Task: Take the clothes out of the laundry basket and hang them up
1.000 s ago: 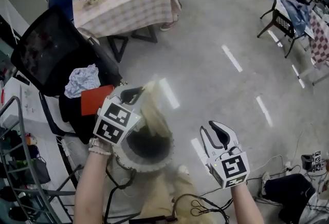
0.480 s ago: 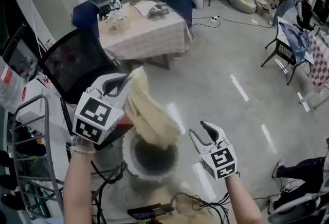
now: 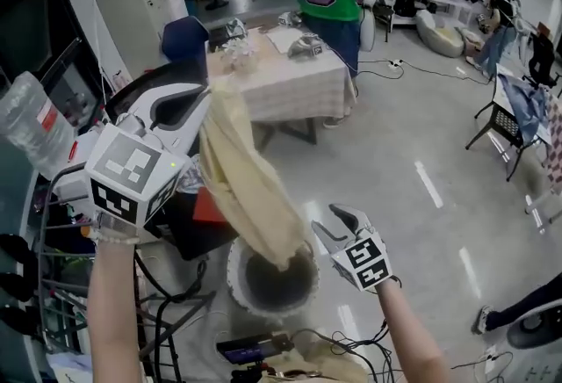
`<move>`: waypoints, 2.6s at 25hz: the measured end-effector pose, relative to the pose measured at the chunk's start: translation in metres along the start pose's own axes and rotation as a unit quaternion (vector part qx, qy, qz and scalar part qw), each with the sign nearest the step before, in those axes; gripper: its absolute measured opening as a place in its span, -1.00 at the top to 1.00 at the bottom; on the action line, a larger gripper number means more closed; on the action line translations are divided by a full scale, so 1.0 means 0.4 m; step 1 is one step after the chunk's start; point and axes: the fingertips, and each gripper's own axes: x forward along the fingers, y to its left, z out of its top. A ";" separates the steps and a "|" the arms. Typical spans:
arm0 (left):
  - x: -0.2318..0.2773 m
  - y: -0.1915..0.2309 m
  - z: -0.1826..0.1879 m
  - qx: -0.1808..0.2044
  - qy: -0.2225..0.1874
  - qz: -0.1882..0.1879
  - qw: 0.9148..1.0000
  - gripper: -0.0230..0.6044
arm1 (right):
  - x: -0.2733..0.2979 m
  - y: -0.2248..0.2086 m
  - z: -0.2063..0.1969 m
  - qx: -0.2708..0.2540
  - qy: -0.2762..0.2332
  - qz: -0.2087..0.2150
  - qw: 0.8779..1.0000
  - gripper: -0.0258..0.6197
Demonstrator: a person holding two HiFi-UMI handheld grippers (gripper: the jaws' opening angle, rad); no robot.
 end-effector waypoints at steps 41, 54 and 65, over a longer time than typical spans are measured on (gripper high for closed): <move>-0.470 0.280 -0.304 -0.060 0.108 0.218 0.968 0.87 | 0.226 -0.096 0.409 -0.133 -0.060 -0.044 0.988 0.88; -0.872 0.167 -0.200 -0.066 0.188 0.386 0.901 0.87 | 0.227 0.112 0.734 -0.255 -0.167 0.057 0.951 0.88; -1.194 0.117 -0.180 -0.066 0.248 0.465 0.847 0.87 | 0.285 0.442 0.931 -0.274 -0.229 0.133 0.925 0.88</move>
